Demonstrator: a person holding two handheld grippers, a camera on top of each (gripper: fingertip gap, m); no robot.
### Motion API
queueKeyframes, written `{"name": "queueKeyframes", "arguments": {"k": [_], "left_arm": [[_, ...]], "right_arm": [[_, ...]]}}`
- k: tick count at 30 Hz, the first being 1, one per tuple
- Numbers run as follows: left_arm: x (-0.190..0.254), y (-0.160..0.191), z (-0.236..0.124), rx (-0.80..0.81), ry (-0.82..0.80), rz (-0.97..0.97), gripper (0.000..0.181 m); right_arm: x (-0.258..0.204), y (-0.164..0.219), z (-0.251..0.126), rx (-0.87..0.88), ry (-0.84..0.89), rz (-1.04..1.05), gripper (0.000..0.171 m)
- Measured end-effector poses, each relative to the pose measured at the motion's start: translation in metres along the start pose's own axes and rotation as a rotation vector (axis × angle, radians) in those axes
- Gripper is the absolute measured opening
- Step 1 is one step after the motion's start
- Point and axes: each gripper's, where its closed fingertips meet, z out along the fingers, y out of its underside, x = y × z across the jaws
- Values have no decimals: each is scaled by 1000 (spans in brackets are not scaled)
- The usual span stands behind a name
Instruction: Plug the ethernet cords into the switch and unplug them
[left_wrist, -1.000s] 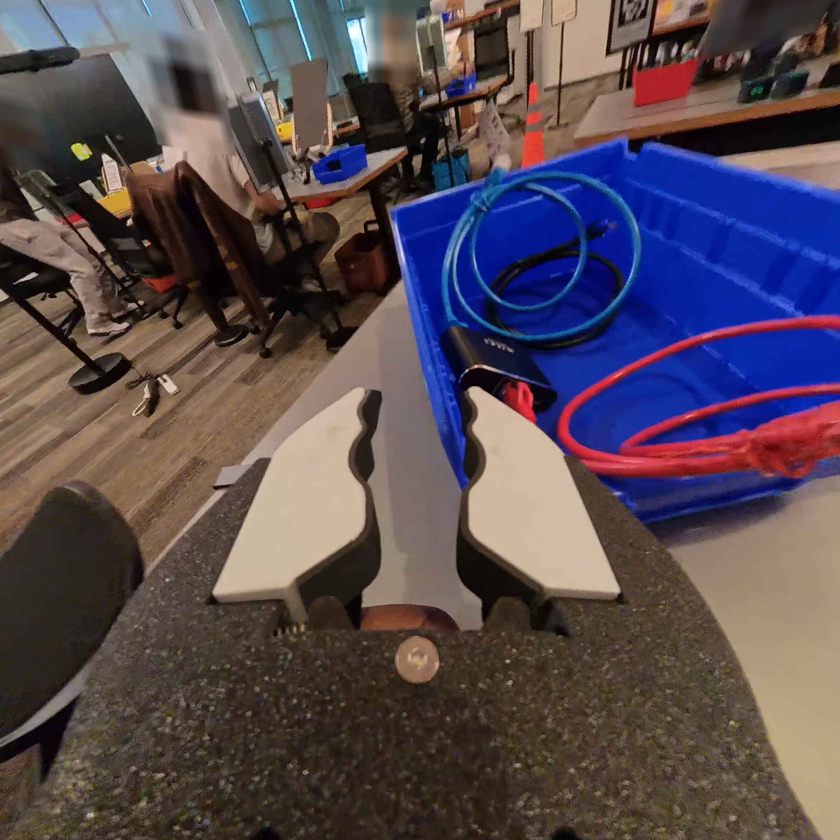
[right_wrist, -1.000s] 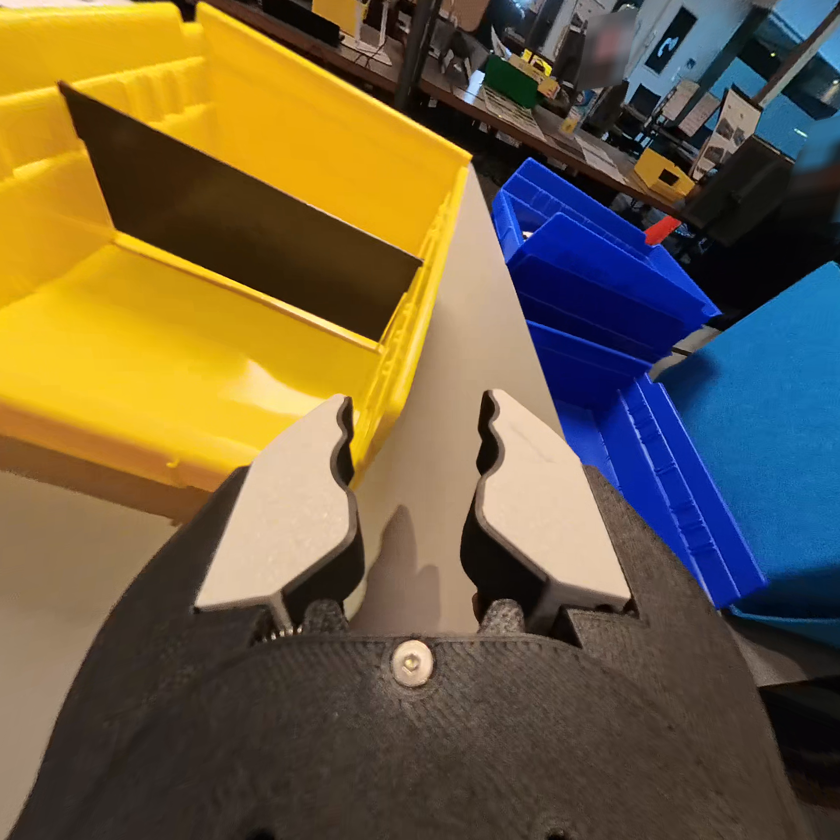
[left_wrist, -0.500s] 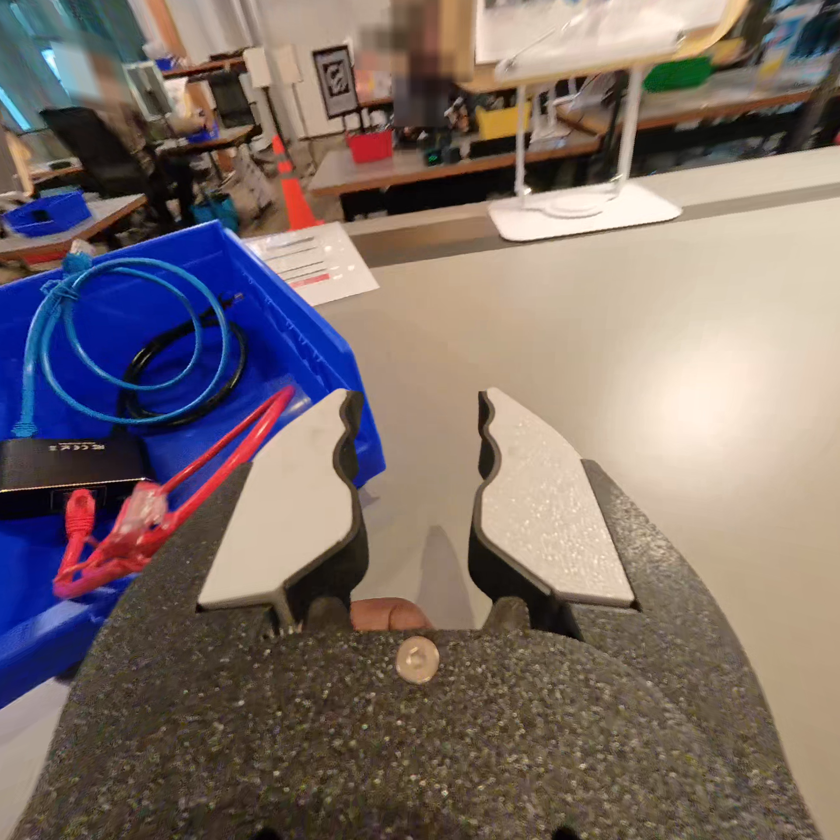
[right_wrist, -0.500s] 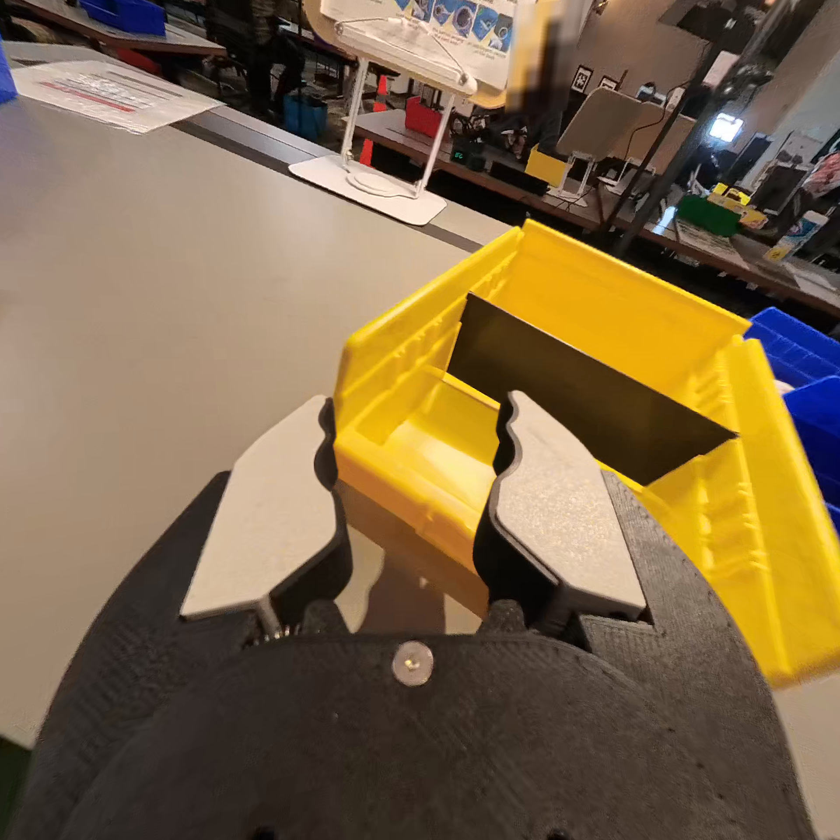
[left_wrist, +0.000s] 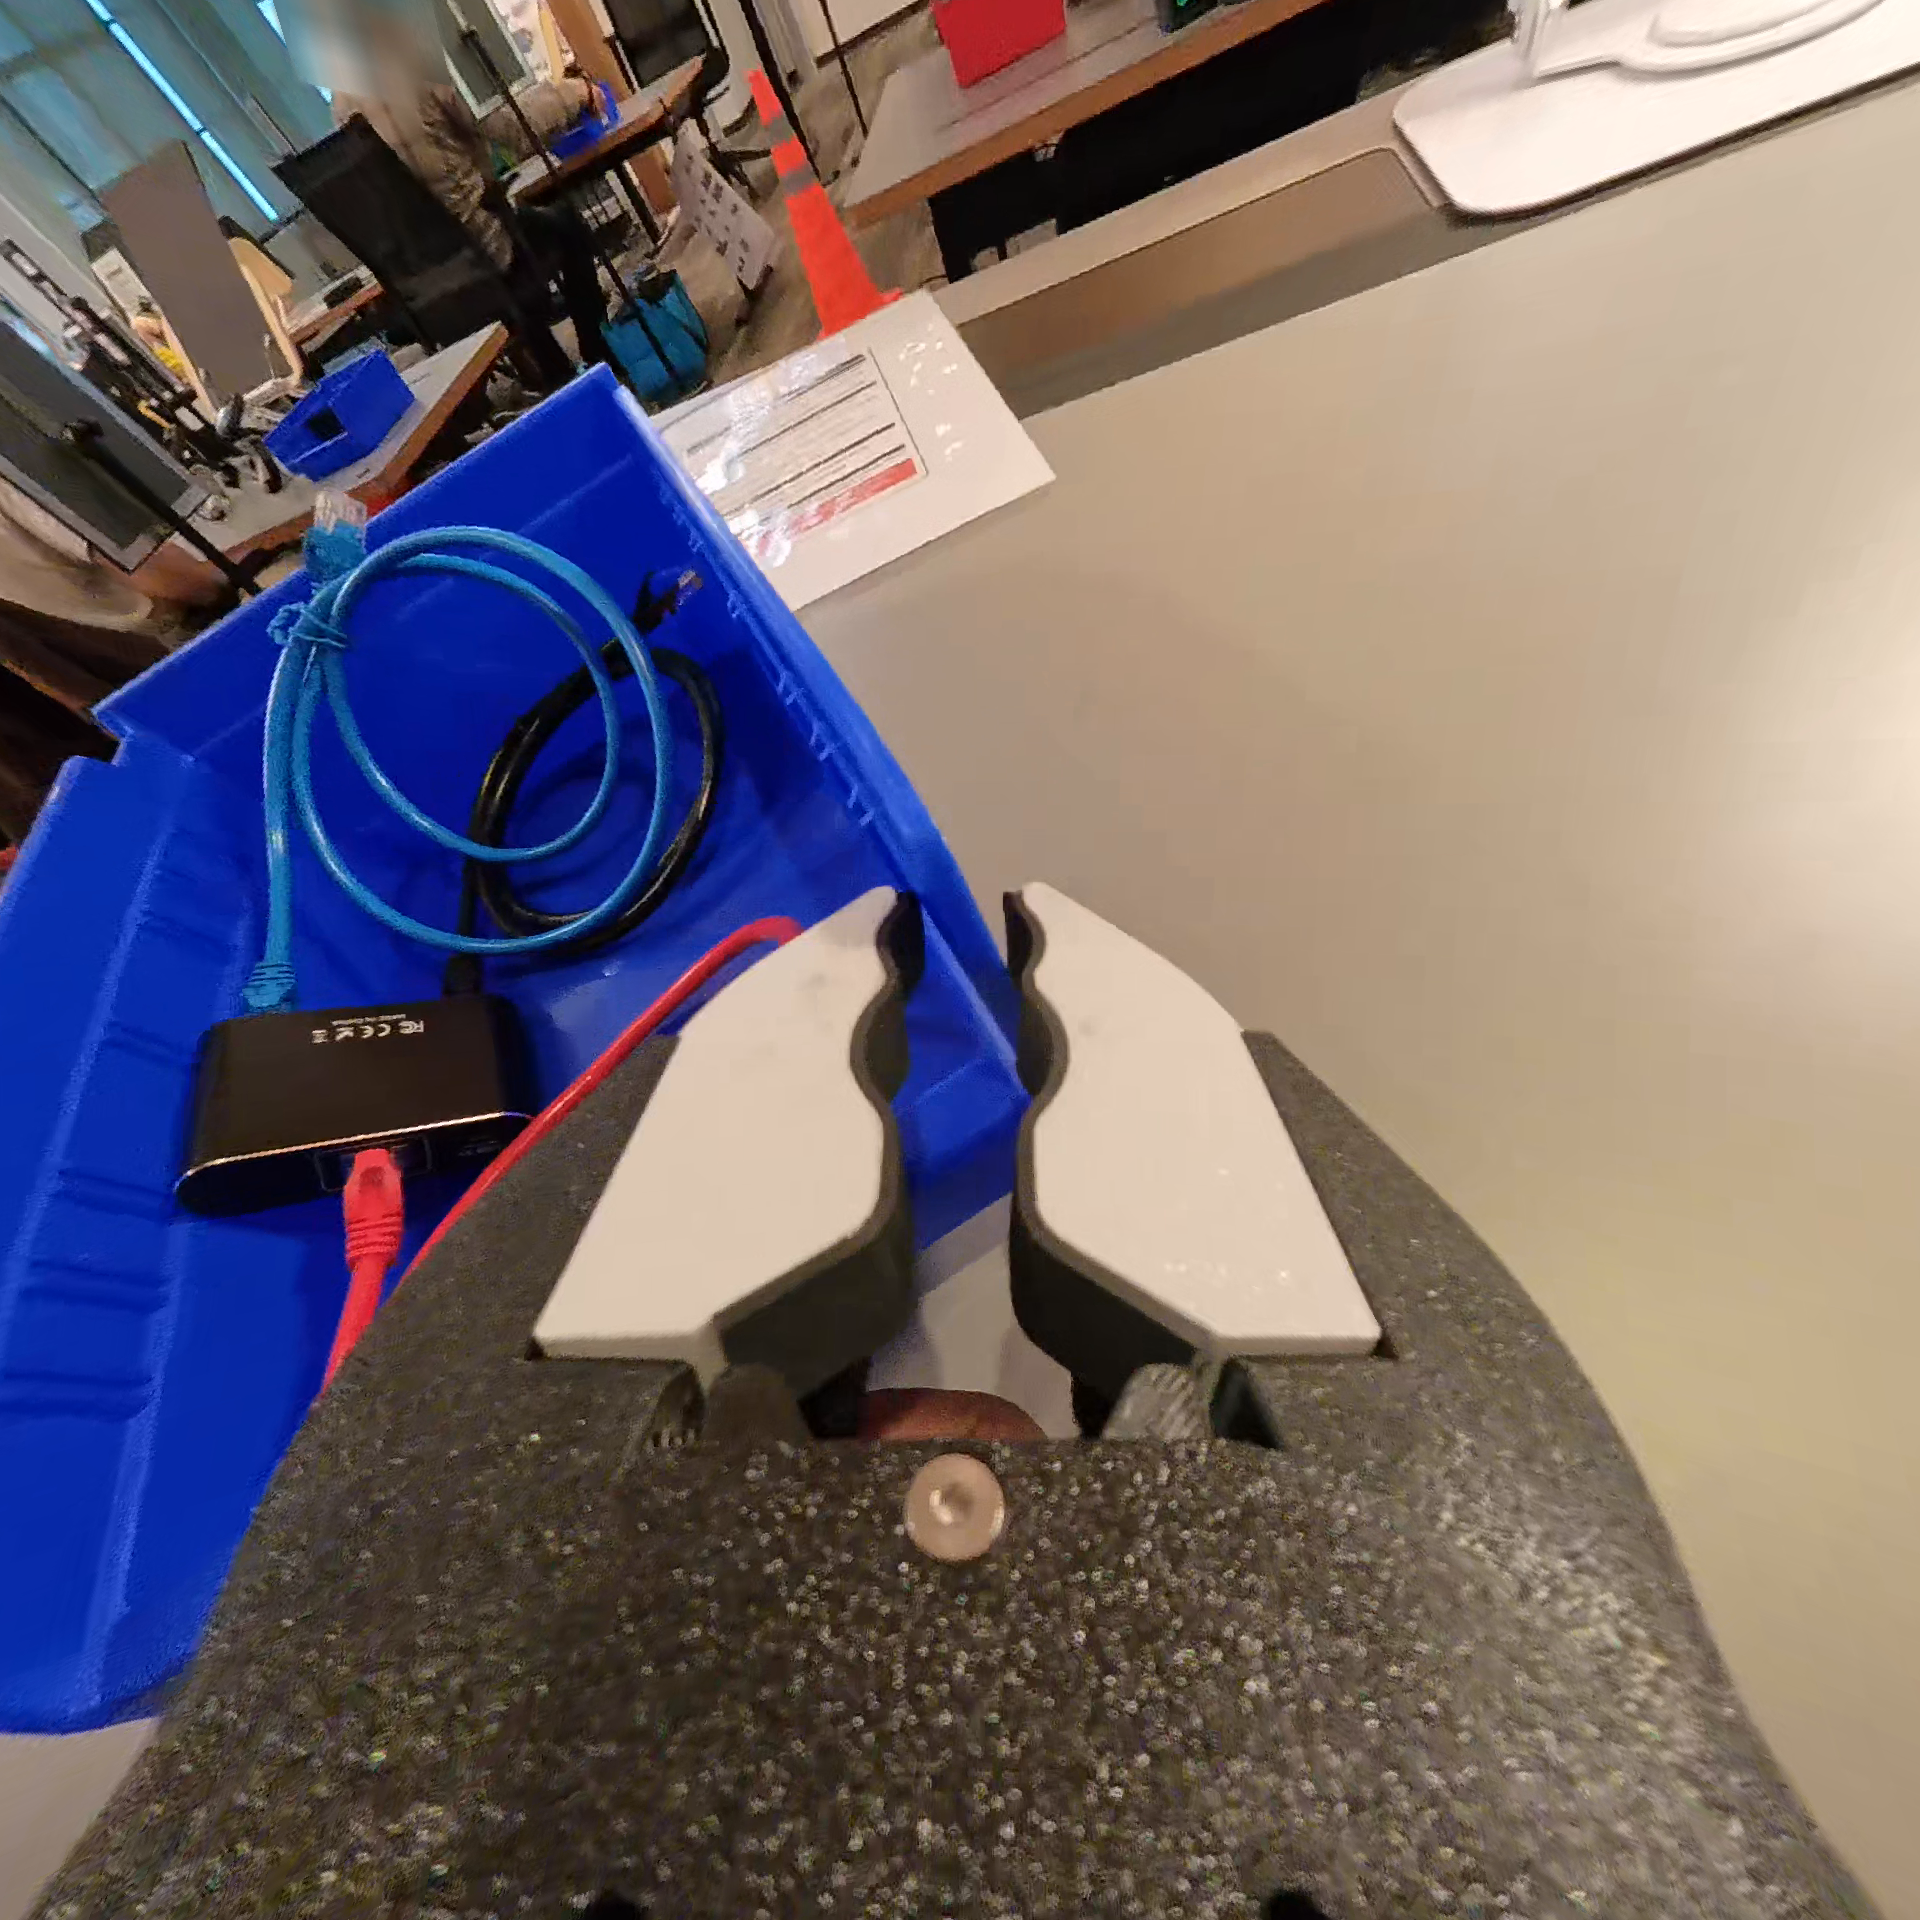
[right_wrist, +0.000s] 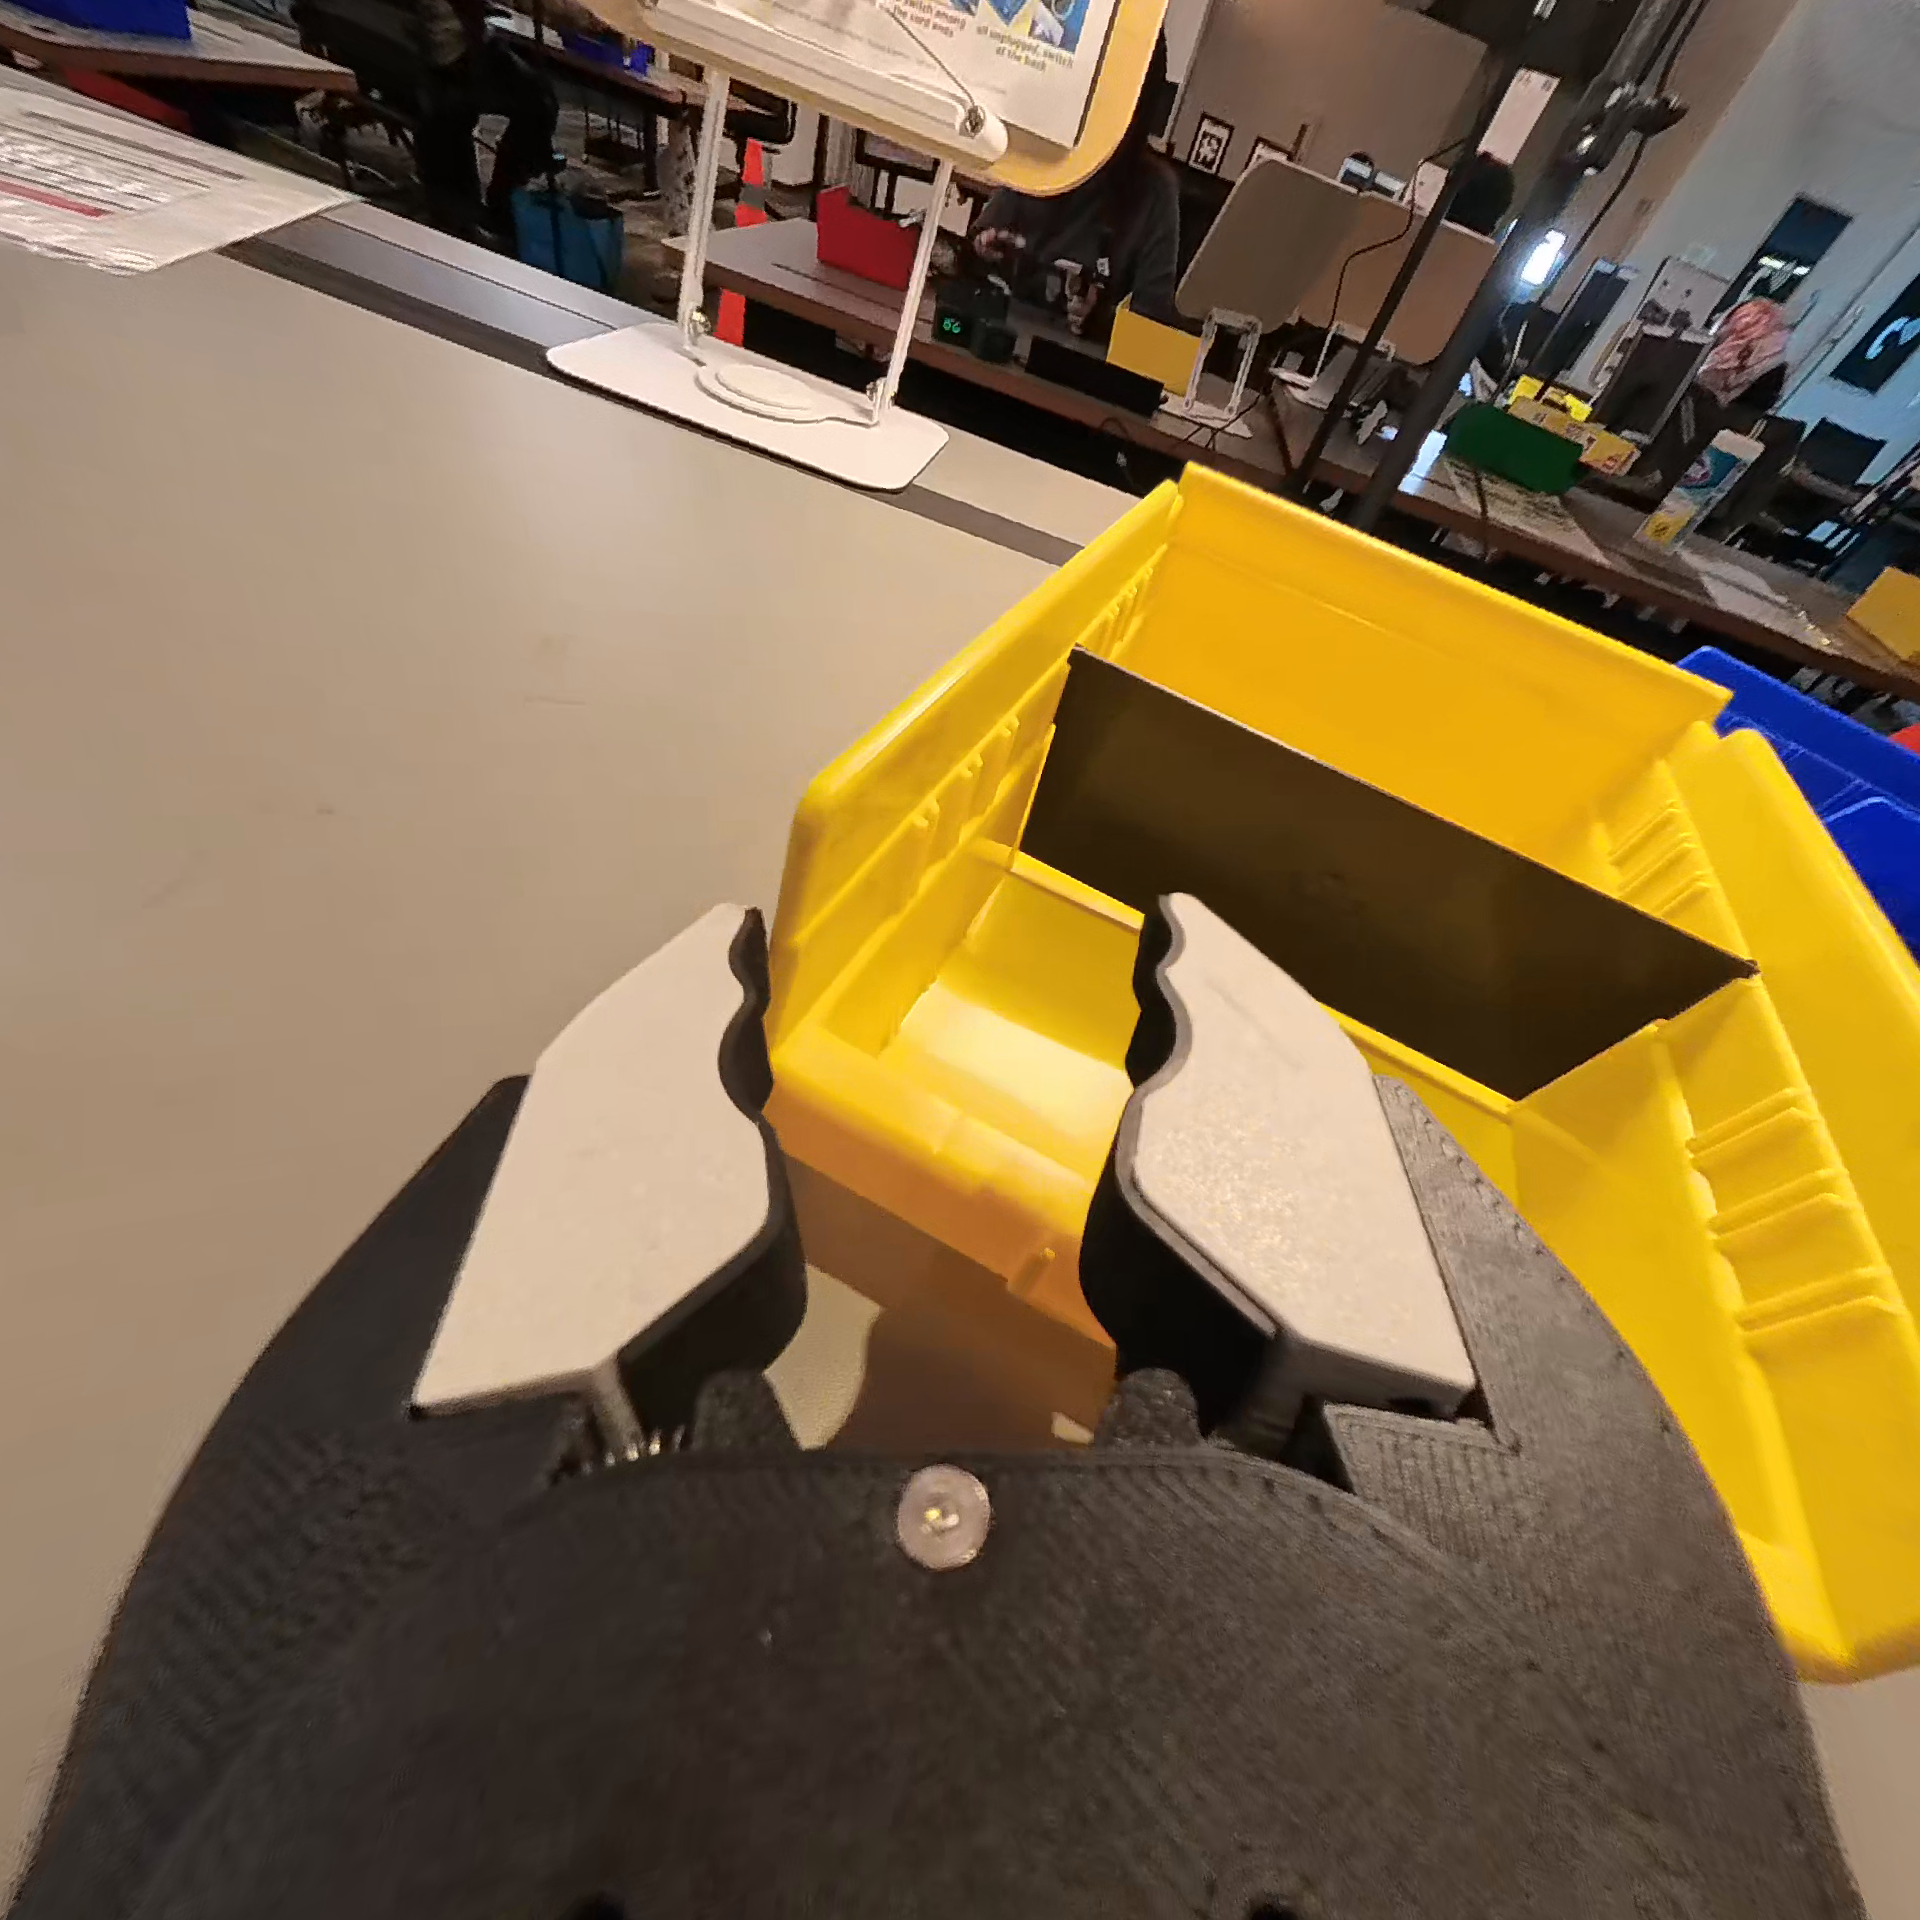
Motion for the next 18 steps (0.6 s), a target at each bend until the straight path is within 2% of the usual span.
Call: {"name": "queueKeyframes", "arguments": {"k": [7,11,12,15,18], "left_arm": [[-50,31,-17,12,80,60,12],[-68,37,-15,5,120,-1,39],[-71,37,-12,12,110,-5,38],[-80,34,-8,56,29,70,10],[-93,38,-5,58,-6,47,6]], "right_arm": [[9,4,-7,2,3,-21,67],[6,4,-4,-14,-2,-10,66],[4,5,-2,-18,-6,-11,66],[-1,7,1,-35,5,-28,65],[4,5,2,-31,50,-59,58]]}}
